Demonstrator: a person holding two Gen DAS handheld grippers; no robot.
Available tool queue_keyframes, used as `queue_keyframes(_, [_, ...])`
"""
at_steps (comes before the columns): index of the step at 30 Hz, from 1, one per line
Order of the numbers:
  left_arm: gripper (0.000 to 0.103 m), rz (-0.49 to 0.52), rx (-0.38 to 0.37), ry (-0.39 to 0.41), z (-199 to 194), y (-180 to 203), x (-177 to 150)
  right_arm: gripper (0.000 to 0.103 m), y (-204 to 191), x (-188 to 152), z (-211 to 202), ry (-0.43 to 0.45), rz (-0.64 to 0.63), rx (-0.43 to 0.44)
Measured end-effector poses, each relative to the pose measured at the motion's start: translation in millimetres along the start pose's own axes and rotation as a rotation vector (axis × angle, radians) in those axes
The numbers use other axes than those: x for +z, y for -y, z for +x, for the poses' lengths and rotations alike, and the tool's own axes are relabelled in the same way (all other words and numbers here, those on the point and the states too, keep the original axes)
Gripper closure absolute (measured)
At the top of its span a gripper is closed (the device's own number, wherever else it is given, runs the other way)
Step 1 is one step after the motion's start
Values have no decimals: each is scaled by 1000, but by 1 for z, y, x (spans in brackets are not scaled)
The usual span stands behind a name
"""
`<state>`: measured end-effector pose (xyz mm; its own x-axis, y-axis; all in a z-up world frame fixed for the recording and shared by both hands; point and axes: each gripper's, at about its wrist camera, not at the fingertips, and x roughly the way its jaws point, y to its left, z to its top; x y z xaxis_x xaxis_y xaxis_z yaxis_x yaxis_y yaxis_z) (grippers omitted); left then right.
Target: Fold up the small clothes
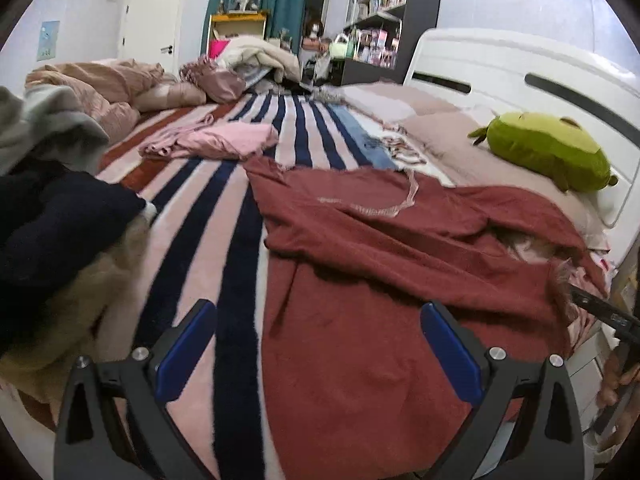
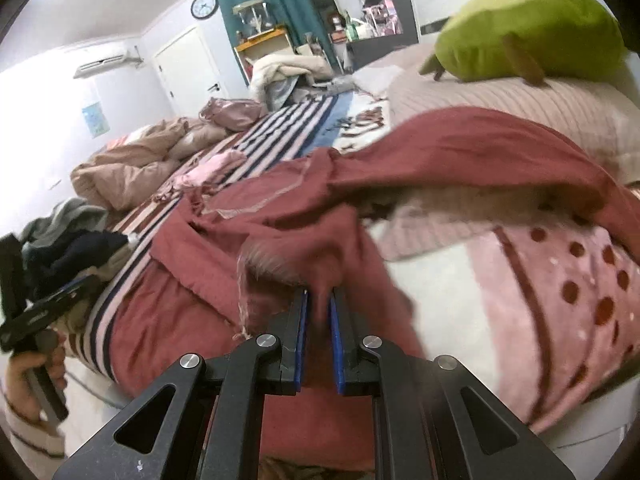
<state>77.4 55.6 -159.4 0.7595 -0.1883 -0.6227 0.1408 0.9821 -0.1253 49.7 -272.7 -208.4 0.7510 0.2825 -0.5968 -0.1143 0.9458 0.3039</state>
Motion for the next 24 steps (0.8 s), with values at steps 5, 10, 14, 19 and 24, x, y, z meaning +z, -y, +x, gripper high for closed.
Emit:
queue_keyframes(5, [7, -3, -5, -56, 32, -1, 0, 65, 16, -5, -15, -6, -35, -13])
queue_keyframes(10, [28, 4, 14, -108, 68, -8, 8, 56, 25, 2, -8, -1, 7, 13])
queue_keyframes(14, [77, 2, 16, -133, 89, -14, 16, 55, 20, 1, 5, -24, 50, 100])
queue_keyframes(19, [100, -34, 13, -124, 89, -32, 18, 38, 12, 5, 3, -11, 73, 181])
queue_keyframes(24, [103, -70, 140, -79, 76, -49, 18, 35, 3, 1, 26, -76, 35, 95])
